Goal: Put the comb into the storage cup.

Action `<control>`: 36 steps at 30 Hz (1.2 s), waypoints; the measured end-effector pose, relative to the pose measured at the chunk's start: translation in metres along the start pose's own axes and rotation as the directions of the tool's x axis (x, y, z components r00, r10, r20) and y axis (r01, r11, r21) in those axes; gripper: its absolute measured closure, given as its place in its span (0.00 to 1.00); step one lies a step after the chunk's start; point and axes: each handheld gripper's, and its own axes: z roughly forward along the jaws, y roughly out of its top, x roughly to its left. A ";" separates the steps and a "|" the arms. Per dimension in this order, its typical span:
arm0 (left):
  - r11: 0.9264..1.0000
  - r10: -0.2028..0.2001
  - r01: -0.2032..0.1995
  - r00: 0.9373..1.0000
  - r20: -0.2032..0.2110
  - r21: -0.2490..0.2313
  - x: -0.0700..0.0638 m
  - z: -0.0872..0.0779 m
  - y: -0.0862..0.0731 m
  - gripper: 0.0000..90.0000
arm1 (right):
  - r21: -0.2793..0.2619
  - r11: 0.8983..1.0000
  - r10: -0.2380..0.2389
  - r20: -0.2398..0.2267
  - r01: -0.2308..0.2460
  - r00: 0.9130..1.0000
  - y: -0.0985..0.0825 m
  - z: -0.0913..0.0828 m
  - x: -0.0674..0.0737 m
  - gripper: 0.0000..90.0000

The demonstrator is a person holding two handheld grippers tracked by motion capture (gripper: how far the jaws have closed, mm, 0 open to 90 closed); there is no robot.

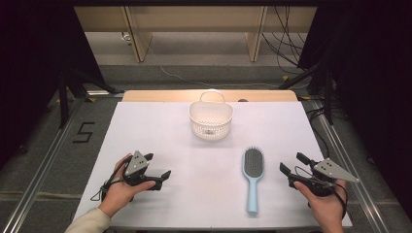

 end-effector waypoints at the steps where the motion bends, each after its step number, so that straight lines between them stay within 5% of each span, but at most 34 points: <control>1: 1.000 0.000 0.000 1.000 0.001 0.000 0.000 0.000 0.000 0.10 | 0.001 1.000 -0.001 -0.001 0.001 1.000 0.000 0.000 0.000 0.27; 14: 1.000 0.003 -0.003 1.000 0.001 -0.001 -0.001 0.000 0.000 0.10 | 0.012 1.000 -0.025 -0.016 0.025 1.000 0.001 0.002 0.004 0.31; 27: 1.000 0.002 -0.002 1.000 0.005 0.005 -0.002 0.001 0.000 0.11 | 0.047 0.992 -0.110 -0.098 0.115 0.989 0.007 0.016 0.022 0.55; 31: 1.000 0.005 -0.005 1.000 0.006 0.006 -0.003 0.001 0.000 0.11 | 0.076 0.990 -0.110 -0.151 0.122 0.982 0.009 0.018 0.027 0.72; 33: 1.000 0.005 -0.005 1.000 0.006 0.006 -0.003 0.002 0.000 0.11 | 0.127 0.984 -0.094 -0.241 0.127 0.966 0.012 0.022 0.038 0.96; 36: 1.000 0.003 -0.003 1.000 0.009 0.007 -0.003 0.002 0.000 0.12 | 0.209 0.963 -0.099 -0.319 0.172 0.943 0.016 0.030 0.057 1.00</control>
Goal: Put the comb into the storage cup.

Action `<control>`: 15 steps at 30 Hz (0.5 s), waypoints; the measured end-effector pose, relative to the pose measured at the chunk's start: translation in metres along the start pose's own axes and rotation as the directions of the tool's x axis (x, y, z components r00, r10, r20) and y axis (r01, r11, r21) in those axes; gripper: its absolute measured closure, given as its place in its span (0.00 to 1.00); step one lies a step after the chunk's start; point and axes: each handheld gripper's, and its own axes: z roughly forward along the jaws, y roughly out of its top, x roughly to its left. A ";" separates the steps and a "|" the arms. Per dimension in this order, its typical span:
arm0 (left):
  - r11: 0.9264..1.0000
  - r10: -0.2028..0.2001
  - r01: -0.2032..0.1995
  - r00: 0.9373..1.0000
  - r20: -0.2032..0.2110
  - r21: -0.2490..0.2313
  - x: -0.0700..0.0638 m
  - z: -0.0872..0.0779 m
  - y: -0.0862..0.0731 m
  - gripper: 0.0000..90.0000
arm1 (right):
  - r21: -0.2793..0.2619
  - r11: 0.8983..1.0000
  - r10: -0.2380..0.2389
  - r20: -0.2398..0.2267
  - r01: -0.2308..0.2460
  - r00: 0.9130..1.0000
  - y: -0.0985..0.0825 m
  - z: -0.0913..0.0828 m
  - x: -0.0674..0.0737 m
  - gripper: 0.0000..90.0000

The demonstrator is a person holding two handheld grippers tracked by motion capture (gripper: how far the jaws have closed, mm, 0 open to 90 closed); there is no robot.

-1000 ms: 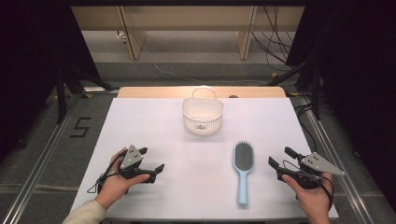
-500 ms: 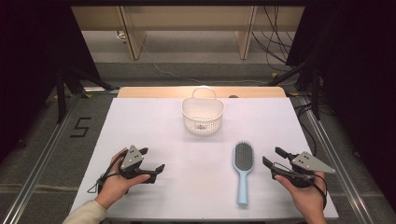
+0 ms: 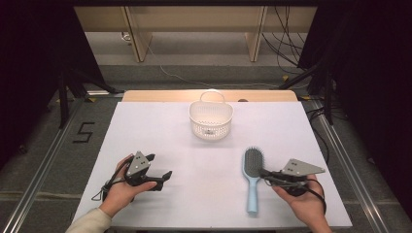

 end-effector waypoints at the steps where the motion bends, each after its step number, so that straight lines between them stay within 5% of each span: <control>1: 1.000 0.000 0.000 1.000 0.000 0.000 0.000 0.000 0.000 0.12 | 0.000 1.000 0.000 0.000 0.000 1.000 0.000 0.000 0.000 1.00; 3: 1.000 0.001 -0.001 1.000 -0.001 0.000 0.000 0.000 0.000 0.12 | 0.113 0.993 -0.029 -0.062 0.036 0.998 0.005 0.016 0.013 1.00; 10: 1.000 0.001 -0.001 1.000 -0.002 -0.001 0.000 -0.001 0.000 0.12 | 0.241 0.968 -0.037 -0.127 0.066 0.991 0.011 0.039 0.028 1.00; 13: 1.000 0.001 -0.001 1.000 -0.002 -0.002 0.000 -0.001 0.000 0.12 | 0.306 0.950 -0.024 -0.141 0.066 0.990 0.010 0.044 0.030 1.00; 15: 1.000 0.004 -0.004 1.000 -0.001 -0.002 0.000 -0.001 0.000 0.12 | 0.377 0.924 -0.017 -0.140 0.069 0.990 0.007 0.047 0.033 1.00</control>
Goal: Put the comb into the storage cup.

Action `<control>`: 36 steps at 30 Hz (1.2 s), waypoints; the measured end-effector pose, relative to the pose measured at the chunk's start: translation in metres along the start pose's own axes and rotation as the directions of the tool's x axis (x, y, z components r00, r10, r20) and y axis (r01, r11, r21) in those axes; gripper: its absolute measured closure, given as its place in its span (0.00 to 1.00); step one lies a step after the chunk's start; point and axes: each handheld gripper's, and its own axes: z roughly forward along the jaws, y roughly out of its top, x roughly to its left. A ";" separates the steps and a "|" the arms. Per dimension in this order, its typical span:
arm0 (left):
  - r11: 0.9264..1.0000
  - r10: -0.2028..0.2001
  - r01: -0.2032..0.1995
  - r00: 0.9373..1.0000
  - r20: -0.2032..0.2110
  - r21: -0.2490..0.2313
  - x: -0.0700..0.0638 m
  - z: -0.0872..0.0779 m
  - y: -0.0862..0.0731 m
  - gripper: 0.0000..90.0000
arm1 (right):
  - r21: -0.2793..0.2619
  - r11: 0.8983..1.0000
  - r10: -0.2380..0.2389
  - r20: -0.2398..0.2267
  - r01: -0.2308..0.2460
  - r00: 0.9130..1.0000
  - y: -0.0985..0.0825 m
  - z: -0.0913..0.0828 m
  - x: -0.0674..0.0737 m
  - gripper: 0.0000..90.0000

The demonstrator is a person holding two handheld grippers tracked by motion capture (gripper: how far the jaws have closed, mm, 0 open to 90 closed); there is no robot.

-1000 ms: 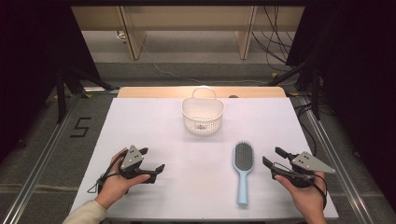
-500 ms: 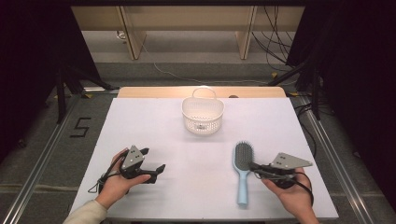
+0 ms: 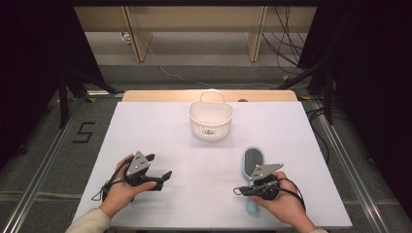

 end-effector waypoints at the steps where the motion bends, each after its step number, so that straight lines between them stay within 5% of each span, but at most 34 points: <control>1: 1.000 0.000 0.000 1.000 0.000 -0.001 0.000 0.000 0.000 0.12 | 0.027 1.000 0.008 -0.002 -0.008 1.000 0.000 0.000 0.001 1.00; 15: 1.000 -0.003 0.003 1.000 0.003 0.003 -0.001 0.001 0.000 0.12 | 0.102 0.995 0.010 -0.008 -0.009 1.000 0.000 0.004 0.005 1.00; 25: 1.000 -0.005 0.005 1.000 0.003 0.001 0.000 0.000 0.000 0.12 | 0.201 0.979 0.032 0.054 -0.042 0.998 -0.004 0.000 0.002 1.00; 36: 1.000 -0.006 0.006 1.000 0.002 -0.001 0.000 0.000 0.000 0.13 | 0.225 0.968 0.088 0.110 -0.111 0.990 -0.016 -0.014 -0.012 1.00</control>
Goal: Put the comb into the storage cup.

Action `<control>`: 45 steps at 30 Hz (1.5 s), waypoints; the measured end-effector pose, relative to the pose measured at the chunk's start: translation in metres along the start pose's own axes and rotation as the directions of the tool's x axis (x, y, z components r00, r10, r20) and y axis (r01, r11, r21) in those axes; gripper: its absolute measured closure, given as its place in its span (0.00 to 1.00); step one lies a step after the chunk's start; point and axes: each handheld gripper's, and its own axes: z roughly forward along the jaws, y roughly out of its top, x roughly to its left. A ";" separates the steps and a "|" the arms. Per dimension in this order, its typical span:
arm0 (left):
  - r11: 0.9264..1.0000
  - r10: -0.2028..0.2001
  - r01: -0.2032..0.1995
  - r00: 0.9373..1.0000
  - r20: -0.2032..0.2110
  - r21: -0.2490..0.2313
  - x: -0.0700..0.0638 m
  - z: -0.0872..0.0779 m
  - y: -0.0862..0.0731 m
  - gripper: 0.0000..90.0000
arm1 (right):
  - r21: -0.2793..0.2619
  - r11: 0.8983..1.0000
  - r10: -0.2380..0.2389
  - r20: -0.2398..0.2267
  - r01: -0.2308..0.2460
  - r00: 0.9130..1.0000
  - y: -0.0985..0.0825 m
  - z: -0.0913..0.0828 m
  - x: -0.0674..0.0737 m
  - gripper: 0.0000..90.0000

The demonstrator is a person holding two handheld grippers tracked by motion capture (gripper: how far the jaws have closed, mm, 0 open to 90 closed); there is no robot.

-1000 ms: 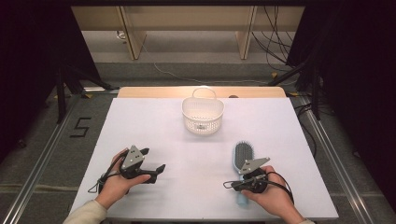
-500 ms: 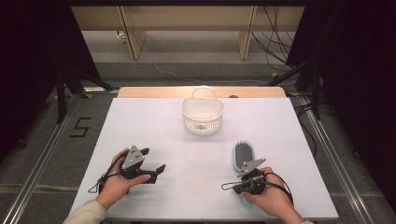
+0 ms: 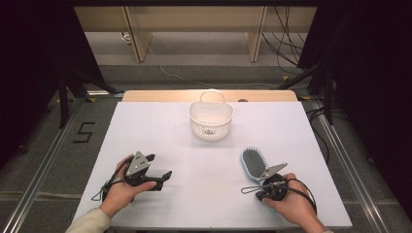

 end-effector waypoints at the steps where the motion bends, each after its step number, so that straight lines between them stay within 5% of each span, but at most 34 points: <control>1: 1.000 -0.001 0.001 1.000 0.000 0.000 0.000 0.000 0.000 0.13 | 0.004 1.000 0.004 0.006 -0.004 1.000 -0.002 -0.001 -0.002 1.00; 17: 1.000 -0.001 0.001 1.000 0.000 -0.001 0.000 0.000 0.000 0.13 | -0.022 0.996 0.085 0.045 -0.084 0.995 -0.017 -0.010 -0.024 1.00; 34: 1.000 0.001 -0.001 1.000 0.000 -0.001 0.000 0.000 0.000 0.13 | -0.045 0.995 0.095 0.057 -0.093 0.994 -0.020 -0.010 -0.029 1.00; 41: 1.000 -0.003 0.003 1.000 -0.001 -0.002 0.000 0.000 0.000 0.13 | -0.124 0.989 0.082 0.050 -0.075 0.995 -0.022 -0.014 -0.029 0.90; 45: 1.000 -0.003 0.003 1.000 0.000 -0.003 0.000 -0.001 0.000 0.13 | -0.213 0.974 0.084 0.023 -0.077 0.996 -0.024 -0.020 -0.029 0.83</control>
